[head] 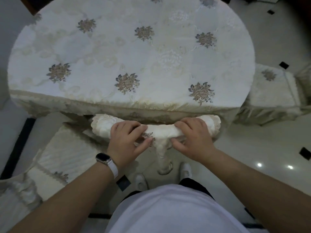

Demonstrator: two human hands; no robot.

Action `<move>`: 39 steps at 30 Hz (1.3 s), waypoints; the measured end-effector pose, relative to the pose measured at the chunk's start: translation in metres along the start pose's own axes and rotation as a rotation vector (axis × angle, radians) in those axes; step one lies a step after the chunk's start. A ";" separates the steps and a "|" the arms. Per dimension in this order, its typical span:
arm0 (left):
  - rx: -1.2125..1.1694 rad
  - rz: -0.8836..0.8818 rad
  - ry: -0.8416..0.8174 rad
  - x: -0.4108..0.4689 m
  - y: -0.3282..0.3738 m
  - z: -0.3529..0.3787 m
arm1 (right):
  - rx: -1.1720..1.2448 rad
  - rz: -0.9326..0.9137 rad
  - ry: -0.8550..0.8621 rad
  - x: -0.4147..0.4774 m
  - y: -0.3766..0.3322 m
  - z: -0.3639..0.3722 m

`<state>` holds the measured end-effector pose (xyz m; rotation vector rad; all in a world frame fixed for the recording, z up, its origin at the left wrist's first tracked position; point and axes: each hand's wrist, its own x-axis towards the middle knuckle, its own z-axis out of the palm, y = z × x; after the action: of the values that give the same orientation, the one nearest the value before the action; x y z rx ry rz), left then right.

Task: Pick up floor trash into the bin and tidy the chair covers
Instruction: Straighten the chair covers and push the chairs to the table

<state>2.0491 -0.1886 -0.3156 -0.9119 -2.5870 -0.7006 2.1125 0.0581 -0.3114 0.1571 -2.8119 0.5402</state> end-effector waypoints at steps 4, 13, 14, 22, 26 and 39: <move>-0.033 0.013 0.020 -0.002 -0.015 0.001 | -0.030 0.082 0.029 -0.002 -0.013 0.007; -0.074 0.029 0.077 0.002 -0.020 0.008 | -0.068 0.086 0.159 0.000 -0.012 0.020; -0.072 0.037 0.075 0.003 -0.022 0.008 | -0.070 0.075 0.182 0.002 -0.012 0.022; -0.092 0.054 0.067 0.027 -0.040 0.013 | -0.085 0.047 0.259 0.027 -0.002 0.035; -0.085 0.050 0.042 0.046 -0.052 0.019 | -0.074 0.067 0.251 0.047 0.005 0.038; -0.069 0.034 -0.034 0.058 -0.063 0.019 | -0.104 0.110 0.144 0.056 0.002 0.035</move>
<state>1.9622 -0.1916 -0.3277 -0.9948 -2.5842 -0.7752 2.0505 0.0434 -0.3270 -0.0560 -2.7112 0.4100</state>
